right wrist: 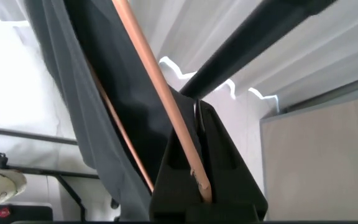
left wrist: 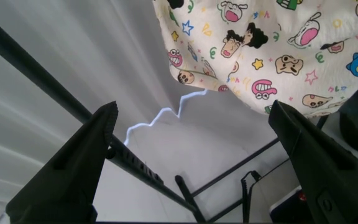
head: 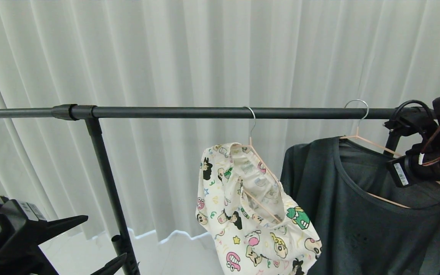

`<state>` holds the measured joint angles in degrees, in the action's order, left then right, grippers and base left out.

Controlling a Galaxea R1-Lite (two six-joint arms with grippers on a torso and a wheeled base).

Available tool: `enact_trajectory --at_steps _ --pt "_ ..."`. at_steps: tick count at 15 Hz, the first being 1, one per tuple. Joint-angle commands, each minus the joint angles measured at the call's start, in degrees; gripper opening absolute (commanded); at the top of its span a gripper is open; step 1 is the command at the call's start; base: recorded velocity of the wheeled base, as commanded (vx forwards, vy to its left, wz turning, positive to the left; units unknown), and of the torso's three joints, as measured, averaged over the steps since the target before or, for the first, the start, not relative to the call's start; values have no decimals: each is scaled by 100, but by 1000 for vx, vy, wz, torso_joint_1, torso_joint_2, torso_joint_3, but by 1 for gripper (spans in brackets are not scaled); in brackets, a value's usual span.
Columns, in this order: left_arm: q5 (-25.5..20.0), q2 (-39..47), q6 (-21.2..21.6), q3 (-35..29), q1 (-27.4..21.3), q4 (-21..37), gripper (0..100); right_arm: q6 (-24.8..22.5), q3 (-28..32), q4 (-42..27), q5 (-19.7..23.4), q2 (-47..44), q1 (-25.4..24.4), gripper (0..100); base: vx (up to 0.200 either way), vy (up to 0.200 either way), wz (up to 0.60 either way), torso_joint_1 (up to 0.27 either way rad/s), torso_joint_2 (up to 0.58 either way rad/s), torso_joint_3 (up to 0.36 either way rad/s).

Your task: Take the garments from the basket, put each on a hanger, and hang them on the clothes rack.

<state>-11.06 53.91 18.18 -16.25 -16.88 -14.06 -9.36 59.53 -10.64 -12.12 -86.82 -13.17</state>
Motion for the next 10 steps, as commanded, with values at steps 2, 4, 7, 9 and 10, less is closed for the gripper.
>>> enact_trajectory --at_steps 2,4,7,9,10 --pt "-2 -12 11 -1 1 -1 100 5 6 -8 -36 -107 -81 0 0 0 0 0 0 0" --pt "-2 -12 11 -1 1 -1 100 5 -29 -26 -36 -63 -222 0 0 0 0 0 0 0" --pt "-2 -12 37 -1 1 -1 100 5 -90 -34 -98 -54 -406 0 0 0 0 0 0 0" --pt "-2 -21 37 -1 1 -1 100 31 -90 -34 -203 -37 -424 0 0 0 0 0 0 0" --pt "-2 -29 28 -1 1 -9 100 101 -82 -34 -195 7 -424 100 0 0 0 0 0 0"
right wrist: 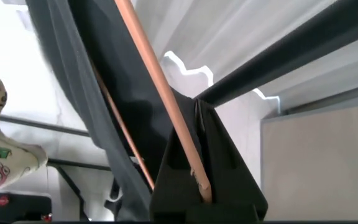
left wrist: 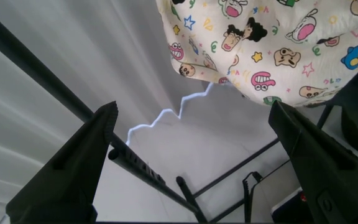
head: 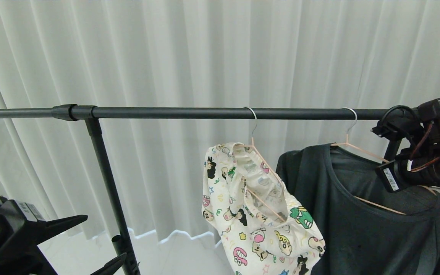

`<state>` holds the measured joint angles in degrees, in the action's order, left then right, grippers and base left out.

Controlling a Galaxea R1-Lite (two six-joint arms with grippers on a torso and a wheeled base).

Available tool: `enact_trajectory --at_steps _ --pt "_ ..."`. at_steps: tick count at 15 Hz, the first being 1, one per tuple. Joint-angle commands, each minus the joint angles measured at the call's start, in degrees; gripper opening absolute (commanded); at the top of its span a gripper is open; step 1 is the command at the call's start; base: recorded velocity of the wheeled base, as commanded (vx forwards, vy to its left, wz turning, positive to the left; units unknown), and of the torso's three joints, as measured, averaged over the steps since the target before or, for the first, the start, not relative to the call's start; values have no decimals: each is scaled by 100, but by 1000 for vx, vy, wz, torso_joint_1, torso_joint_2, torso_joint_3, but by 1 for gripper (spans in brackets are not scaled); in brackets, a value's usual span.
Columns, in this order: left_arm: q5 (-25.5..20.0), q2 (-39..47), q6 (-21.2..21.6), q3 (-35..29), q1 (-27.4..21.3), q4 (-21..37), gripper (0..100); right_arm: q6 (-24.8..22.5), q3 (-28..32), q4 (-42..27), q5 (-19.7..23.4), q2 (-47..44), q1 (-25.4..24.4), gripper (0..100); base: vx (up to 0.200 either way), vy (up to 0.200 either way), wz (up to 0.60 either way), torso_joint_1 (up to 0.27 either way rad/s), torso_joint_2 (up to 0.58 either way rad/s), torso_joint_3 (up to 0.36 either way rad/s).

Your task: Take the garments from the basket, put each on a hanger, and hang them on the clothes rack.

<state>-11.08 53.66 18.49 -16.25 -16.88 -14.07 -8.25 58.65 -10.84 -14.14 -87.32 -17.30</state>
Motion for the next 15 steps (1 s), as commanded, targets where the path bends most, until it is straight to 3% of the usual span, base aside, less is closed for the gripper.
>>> enact_trajectory --at_steps 1,4,10,12,15 --pt "1 4 -4 -10 1 -8 100 52 6 3 8 110 -10 100 0 0 0 0 0 0" --pt "9 21 -12 -54 54 -8 100 149 -3 20 17 497 -10 100 0 0 0 0 0 0" --pt "27 21 -4 -80 634 -8 100 245 -161 -182 69 1929 -265 100 0 0 0 0 0 0" --pt "396 21 -12 -80 836 -8 100 263 -293 -164 -1 2360 -221 100 0 0 0 0 0 0" --pt "976 -84 -153 17 1187 -8 100 175 -794 -164 -1 3046 499 100 -133 0 0 3 2 0"
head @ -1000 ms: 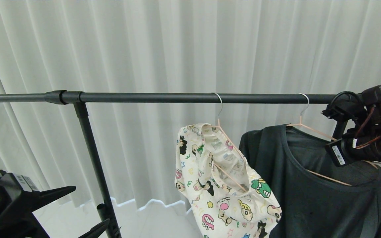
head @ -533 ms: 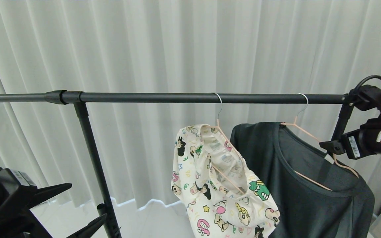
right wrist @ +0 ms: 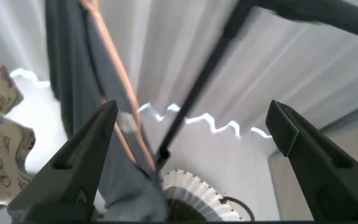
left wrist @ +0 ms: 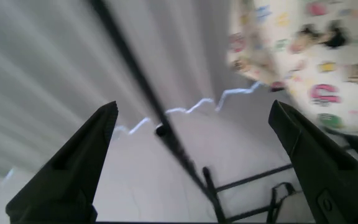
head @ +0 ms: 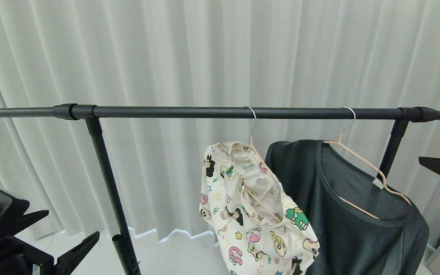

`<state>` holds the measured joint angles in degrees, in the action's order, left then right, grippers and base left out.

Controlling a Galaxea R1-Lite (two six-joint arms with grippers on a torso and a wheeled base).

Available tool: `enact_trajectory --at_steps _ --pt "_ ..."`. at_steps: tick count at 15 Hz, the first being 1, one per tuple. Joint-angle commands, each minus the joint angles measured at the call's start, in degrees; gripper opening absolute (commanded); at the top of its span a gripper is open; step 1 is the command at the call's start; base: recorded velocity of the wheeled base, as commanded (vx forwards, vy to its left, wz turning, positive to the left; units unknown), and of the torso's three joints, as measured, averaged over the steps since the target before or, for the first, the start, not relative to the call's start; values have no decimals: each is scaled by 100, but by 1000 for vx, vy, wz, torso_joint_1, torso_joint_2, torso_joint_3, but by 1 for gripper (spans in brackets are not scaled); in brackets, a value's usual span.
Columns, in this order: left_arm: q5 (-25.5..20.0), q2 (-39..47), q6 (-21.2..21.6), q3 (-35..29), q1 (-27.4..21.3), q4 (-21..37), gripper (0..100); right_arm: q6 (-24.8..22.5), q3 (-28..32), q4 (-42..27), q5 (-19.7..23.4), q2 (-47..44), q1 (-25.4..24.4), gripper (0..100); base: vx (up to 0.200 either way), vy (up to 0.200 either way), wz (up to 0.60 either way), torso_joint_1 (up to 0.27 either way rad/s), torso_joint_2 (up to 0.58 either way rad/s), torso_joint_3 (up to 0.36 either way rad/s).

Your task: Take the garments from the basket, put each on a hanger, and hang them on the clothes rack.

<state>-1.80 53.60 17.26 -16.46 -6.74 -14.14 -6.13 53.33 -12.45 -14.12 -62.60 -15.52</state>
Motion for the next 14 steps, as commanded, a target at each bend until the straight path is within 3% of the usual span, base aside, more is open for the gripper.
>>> enact_trajectory --at_steps 1,4,7,11,14 --pt "57 -139 -91 55 375 -1 100 -90 -455 -3 5 828 594 100 -200 0 0 12 -2 7" --pt "66 -386 -100 160 964 -1 100 -204 -1027 -21 5 1496 981 100 -200 0 0 -6 -1 1" --pt "66 -1221 -65 732 1448 17 100 -468 -1660 -30 -3 2217 1130 100 -200 0 0 1 1 5" --pt "374 -2161 -65 1461 1518 17 100 -635 -2336 -30 -3 2823 1798 100 -200 0 0 1 4 2" --pt "391 -2803 -74 1646 1518 263 100 -784 -2978 -39 -3 3439 1886 100 -200 0 0 4 1 -1"
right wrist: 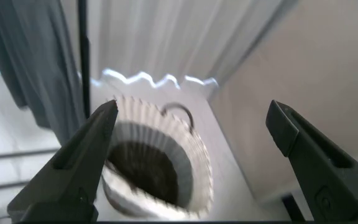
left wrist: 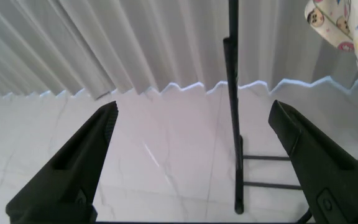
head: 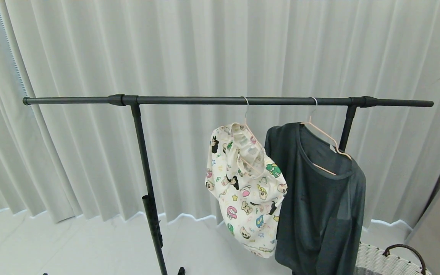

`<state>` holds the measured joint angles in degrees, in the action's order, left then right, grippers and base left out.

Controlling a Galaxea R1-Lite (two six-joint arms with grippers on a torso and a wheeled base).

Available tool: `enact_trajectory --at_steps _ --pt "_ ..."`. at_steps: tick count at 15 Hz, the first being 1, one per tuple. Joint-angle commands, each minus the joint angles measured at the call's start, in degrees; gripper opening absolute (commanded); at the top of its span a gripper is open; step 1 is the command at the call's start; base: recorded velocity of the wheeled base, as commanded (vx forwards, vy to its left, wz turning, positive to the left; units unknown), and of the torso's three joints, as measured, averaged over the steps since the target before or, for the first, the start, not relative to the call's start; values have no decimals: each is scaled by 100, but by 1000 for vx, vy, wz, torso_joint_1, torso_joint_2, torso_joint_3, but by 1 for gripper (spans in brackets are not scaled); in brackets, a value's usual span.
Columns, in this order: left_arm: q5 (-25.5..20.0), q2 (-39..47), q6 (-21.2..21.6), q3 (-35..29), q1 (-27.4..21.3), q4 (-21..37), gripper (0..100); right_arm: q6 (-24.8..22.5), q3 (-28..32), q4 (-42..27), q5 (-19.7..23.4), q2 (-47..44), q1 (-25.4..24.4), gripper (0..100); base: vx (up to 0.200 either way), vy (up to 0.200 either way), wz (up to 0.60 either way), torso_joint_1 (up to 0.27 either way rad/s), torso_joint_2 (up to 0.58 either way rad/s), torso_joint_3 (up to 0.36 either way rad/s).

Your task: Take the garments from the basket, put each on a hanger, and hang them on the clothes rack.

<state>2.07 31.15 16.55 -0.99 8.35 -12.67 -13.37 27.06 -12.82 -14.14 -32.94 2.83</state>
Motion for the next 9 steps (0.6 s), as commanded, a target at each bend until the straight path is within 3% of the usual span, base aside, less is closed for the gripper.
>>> enact_trajectory --at_steps 1,5,9 --pt "-5 -742 -3 99 9 221 100 -139 -588 -1 -1 701 51 100 -200 0 0 2 2 -2" --pt "-14 -1770 6 99 -106 906 100 -333 -1520 -1 -19 1809 51 100 -200 0 0 4 6 2" --pt "-5 -2315 -3 99 -132 906 100 -262 -1942 8 -159 2731 34 100 -200 0 0 5 1 6"
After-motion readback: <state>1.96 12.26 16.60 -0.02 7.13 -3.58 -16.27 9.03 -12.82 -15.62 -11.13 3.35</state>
